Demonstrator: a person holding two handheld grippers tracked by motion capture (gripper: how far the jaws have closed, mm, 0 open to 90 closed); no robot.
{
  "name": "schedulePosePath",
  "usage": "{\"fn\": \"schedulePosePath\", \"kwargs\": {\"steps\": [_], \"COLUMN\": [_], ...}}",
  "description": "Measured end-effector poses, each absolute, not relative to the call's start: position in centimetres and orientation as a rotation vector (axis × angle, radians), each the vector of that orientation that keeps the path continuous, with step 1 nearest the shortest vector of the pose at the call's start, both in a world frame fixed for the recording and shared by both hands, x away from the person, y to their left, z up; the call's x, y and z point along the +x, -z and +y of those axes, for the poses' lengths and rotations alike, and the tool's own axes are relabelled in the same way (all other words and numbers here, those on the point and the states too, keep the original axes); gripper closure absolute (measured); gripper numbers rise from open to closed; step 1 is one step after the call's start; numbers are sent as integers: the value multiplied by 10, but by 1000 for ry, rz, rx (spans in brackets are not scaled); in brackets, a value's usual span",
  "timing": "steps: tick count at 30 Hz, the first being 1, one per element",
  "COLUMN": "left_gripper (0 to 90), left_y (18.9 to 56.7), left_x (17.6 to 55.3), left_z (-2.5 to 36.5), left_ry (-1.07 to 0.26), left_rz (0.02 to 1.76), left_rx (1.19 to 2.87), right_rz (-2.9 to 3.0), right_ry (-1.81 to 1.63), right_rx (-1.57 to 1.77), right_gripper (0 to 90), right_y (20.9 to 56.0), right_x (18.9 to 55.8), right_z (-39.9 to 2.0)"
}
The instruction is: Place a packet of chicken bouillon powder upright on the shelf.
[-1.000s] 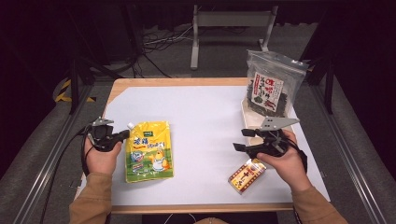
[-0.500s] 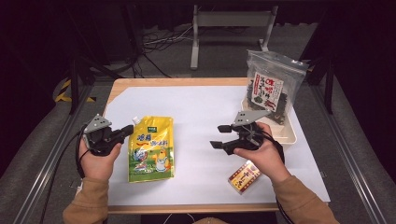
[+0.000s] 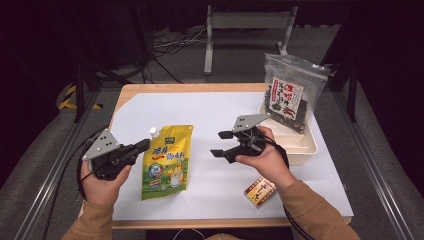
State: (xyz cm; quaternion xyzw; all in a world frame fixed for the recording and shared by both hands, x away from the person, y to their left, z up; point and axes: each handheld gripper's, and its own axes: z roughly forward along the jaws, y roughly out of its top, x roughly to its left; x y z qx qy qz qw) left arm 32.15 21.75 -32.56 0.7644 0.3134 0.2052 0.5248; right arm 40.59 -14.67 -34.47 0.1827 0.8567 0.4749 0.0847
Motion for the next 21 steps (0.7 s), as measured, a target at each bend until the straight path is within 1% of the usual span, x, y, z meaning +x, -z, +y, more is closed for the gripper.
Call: {"fn": "schedulePosePath", "kwargs": {"steps": [5, 10, 21], "left_gripper": [900, 900, 900], "left_y": [324, 323, 320], "left_x": [315, 311, 306], "left_z": [217, 218, 213], "left_ry": [-485, -464, -456], "left_rz": [700, 642, 605], "left_rx": [1826, 1821, 1832], "right_rz": [2579, 2600, 2674], "right_ry": [-1444, -1469, -1499], "right_rx": [538, 549, 539], "right_gripper": [283, 275, 264], "right_y": [350, 356, 372], "right_x": [413, 420, 427], "right_z": [-134, -124, -100]}}
